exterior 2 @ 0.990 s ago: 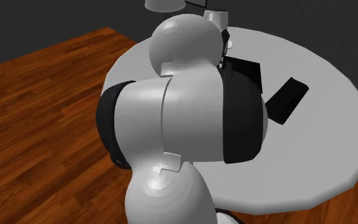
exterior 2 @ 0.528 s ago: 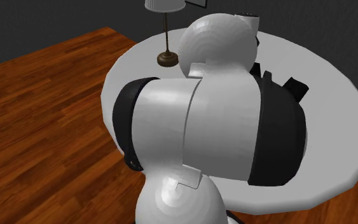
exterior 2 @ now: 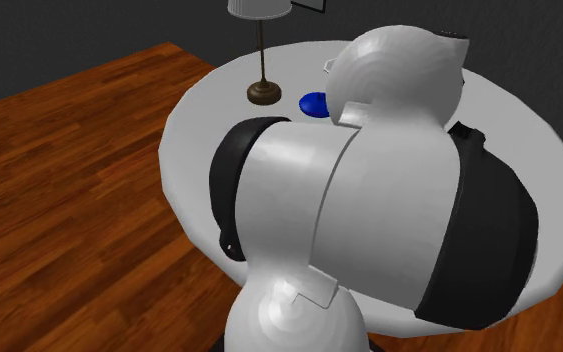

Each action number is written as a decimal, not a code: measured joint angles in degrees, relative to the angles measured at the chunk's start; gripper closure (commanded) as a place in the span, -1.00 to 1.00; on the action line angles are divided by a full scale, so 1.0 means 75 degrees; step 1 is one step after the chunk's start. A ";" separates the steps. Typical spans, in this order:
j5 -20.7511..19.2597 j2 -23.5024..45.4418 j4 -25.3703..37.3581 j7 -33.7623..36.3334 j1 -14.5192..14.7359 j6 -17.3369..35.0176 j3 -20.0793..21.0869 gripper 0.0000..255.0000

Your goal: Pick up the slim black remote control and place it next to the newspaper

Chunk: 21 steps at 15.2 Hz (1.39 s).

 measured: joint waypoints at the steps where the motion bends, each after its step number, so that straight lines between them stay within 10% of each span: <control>1: -0.0056 -0.0061 -0.0042 -0.0123 -0.0071 0.0004 -0.0070 1.00; 14: 0.0930 0.1177 0.0873 -0.2969 -0.2471 -0.0193 -0.0281 1.00; 21: 0.1310 0.1572 0.0549 -0.3303 -0.2776 0.0372 -0.0051 1.00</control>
